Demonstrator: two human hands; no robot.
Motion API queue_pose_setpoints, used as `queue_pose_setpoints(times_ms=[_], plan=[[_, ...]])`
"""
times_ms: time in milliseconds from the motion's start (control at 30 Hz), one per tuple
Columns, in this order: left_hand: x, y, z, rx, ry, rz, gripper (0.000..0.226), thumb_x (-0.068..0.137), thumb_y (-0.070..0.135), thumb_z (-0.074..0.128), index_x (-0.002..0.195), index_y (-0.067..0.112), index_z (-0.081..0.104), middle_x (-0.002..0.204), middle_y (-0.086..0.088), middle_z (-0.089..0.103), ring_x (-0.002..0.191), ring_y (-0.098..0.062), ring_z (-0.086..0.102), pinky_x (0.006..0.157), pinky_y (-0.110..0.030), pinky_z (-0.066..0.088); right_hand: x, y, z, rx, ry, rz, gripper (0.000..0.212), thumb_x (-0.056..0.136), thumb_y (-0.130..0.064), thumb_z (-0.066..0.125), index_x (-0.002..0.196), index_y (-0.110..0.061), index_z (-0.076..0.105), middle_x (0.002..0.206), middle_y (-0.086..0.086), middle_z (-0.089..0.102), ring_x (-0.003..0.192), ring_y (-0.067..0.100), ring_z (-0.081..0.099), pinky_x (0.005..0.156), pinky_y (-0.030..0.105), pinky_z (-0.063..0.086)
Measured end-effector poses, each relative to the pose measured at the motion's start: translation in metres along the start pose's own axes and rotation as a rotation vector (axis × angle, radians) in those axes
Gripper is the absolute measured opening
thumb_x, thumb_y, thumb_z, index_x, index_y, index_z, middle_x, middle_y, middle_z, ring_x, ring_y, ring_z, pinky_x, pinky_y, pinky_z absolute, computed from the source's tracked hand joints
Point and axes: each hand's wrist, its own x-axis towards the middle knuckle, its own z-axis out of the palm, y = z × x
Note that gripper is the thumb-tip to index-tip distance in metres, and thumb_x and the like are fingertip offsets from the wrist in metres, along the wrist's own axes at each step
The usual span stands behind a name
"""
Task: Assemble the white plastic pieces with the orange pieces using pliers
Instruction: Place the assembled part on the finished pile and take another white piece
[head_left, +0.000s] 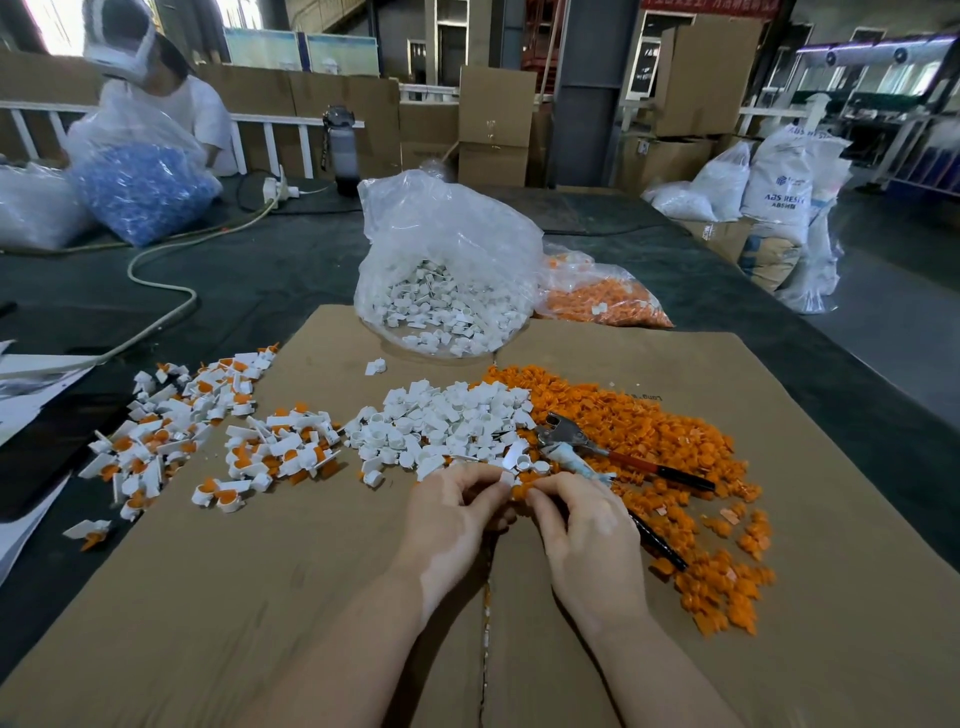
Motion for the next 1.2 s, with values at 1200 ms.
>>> queue_pose_setpoints(times_ms=[1200], plan=[[-0.0084,0.0036,-0.0042,-0.021,-0.017,0.015,0.016,0.09,0.001,0.055,0.102,0.005,0.063,0.064,-0.004,0.057,0.054,-0.008,0.057,0.056,-0.021,0.05,0.0021,-0.0023,-0.0063,0.156,-0.149,-0.038,0.022,0.082,-0.015,0.07,0.103,-0.023,0.071,0.083,-0.012,0.057,0.089,0.008,0.053,0.082,0.007,0.035]])
